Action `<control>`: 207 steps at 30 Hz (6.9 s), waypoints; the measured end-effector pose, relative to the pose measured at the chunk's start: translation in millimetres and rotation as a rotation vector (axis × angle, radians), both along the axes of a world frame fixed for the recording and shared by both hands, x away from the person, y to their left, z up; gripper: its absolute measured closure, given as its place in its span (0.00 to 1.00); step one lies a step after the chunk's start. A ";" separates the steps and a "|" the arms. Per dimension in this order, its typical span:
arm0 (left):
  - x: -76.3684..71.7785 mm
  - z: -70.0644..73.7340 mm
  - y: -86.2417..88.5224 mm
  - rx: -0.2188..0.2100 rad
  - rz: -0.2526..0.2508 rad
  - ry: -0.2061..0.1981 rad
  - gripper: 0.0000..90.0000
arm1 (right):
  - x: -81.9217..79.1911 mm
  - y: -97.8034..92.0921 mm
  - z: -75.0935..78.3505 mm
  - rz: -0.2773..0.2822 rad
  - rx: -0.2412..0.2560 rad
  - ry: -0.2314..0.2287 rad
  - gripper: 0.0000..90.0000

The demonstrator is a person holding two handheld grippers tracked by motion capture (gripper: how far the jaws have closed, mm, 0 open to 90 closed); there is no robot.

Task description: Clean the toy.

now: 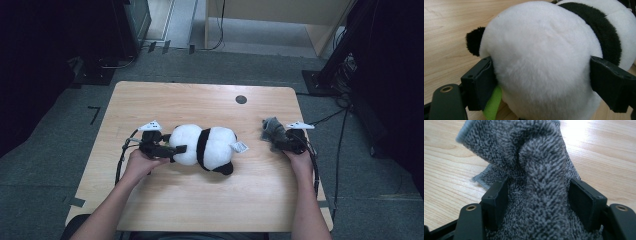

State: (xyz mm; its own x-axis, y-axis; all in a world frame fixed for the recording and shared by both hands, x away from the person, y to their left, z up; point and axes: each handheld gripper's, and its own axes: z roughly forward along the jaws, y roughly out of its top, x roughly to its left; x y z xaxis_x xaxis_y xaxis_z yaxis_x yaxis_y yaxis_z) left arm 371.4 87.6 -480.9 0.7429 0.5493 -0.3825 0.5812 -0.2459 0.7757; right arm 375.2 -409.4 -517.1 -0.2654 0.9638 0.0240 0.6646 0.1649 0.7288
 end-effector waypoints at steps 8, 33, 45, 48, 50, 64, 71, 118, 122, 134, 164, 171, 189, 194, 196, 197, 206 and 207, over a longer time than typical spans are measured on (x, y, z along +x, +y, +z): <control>-4.8 -0.3 -0.1 0.009 0.019 -0.003 0.14 | -4.8 3.1 -6.0 -0.029 -0.011 -0.048 0.32; -6.8 0.7 -1.4 0.012 0.036 -0.014 0.16 | -12.6 -1.3 16.1 -0.096 0.034 -0.030 0.78; -15.4 1.0 -0.9 0.027 0.052 -0.042 0.16 | -12.1 26.0 52.5 0.064 0.118 -0.028 0.77; -17.7 0.3 -1.5 0.024 0.062 -0.055 0.16 | -12.4 37.8 61.1 0.112 0.115 -0.028 0.77; -18.2 -0.2 -1.2 0.021 0.061 -0.056 0.16 | -12.2 47.0 68.4 0.156 0.103 -0.028 0.77; -19.1 -1.8 -0.5 0.012 0.067 -0.057 0.16 | 5.3 108.9 129.2 0.354 0.096 -0.026 0.75; -19.1 -1.9 -1.0 0.006 0.072 -0.054 0.16 | 21.0 160.8 148.1 0.458 0.072 -0.007 0.75; -23.1 0.2 -2.5 0.048 0.094 -0.061 0.28 | 67.6 249.0 102.9 0.598 -0.066 0.217 0.83; -23.0 0.2 -2.0 0.049 0.087 -0.063 0.29 | 70.8 224.4 96.7 0.548 -0.029 0.235 0.83; -22.0 -0.9 0.0 0.043 0.082 -0.062 0.29 | 64.5 156.6 75.7 0.417 0.021 0.233 0.83; -28.4 -2.8 -3.7 0.020 0.121 -0.076 0.29 | 11.2 242.7 162.6 0.646 0.106 -0.133 0.83; -29.1 -2.7 -3.5 0.029 0.119 -0.078 0.29 | 26.0 271.5 121.9 0.650 0.011 -0.006 0.83; -21.9 -2.5 -4.9 0.014 0.119 -0.019 0.29 | 53.3 205.7 91.1 0.484 0.086 0.150 0.83; -21.5 -3.8 -3.6 0.010 0.116 -0.018 0.29 | 56.1 179.2 82.4 0.431 0.142 0.167 0.83; -21.4 -4.2 -2.6 0.010 0.115 -0.016 0.29 | 54.8 170.4 79.0 0.410 0.141 0.174 0.83; -21.4 -4.2 -2.2 0.009 0.114 -0.012 0.29 | 54.9 165.8 76.7 0.405 0.134 0.177 0.83; -21.1 -4.6 -0.9 -0.001 0.108 -0.008 0.29 | 51.9 142.4 52.9 0.354 0.163 0.197 0.83; -21.2 -4.7 -0.7 -0.003 0.108 -0.008 0.28 | 51.2 141.0 50.6 0.349 0.151 0.195 0.83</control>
